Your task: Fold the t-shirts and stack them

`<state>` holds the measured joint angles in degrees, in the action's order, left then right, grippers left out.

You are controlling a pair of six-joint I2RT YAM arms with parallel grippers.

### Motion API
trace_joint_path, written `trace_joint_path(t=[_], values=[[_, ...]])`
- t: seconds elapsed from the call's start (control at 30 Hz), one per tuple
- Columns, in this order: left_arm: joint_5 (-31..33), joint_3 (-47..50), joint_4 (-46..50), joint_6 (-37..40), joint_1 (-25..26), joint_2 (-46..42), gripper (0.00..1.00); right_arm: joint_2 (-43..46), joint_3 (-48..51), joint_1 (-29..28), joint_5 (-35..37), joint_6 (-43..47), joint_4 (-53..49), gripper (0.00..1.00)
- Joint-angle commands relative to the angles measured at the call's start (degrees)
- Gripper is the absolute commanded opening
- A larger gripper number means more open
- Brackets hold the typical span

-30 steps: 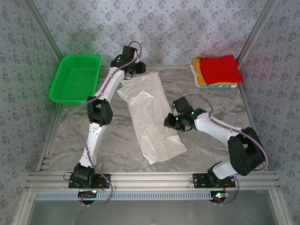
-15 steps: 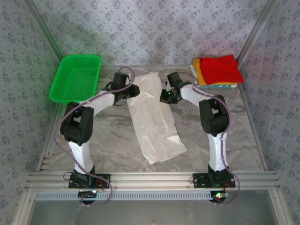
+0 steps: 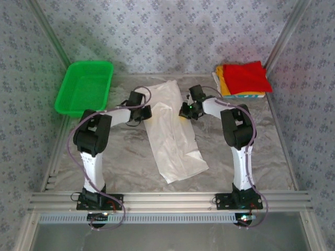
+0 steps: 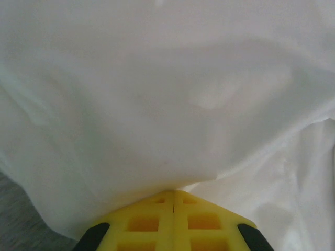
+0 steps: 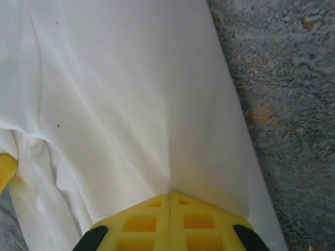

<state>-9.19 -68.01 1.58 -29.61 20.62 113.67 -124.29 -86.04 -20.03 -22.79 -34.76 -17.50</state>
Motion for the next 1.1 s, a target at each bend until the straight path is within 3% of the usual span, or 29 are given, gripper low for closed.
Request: trace_joint_path(t=[0.0, 0.2, 0.47, 0.67, 0.8, 0.97, 1.07], values=[[1.68, 2.92, 2.52, 1.3, -2.29, -1.42, 0.0, -1.89, 2.26, 1.69, 3.64, -2.77, -4.56, 0.0], [-2.05, -4.62, 4.96, 1.69, -2.8, 4.0, 0.0, -2.02, 4.21, 4.54, 3.54, -8.77, -1.58, 0.0], [-4.89, -30.89, 14.53, 4.69, -2.56, 19.79, 0.0, 1.11, 11.89, 7.46, 4.82, -18.25, 5.97, 0.0], [-5.55, -46.39, 22.27, 6.51, -2.95, 25.11, 0.01, -1.98, 6.17, 7.68, 3.32, -17.26, 5.36, 0.0], [-4.23, -43.33, 22.14, 6.67, -3.37, 18.88, 0.18, -0.65, 2.31, 7.75, 4.06, -14.4, 2.84, 0.07], [-3.89, -22.35, 12.27, 4.11, -4.57, -1.92, 0.34, 7.64, 0.74, 7.25, 3.39, -7.45, -4.23, 0.26], [-5.53, -9.45, 10.41, 2.23, -4.45, -14.98, 0.39, 18.92, 8.4, 6.06, 1.48, -3.59, -5.02, 0.32]])
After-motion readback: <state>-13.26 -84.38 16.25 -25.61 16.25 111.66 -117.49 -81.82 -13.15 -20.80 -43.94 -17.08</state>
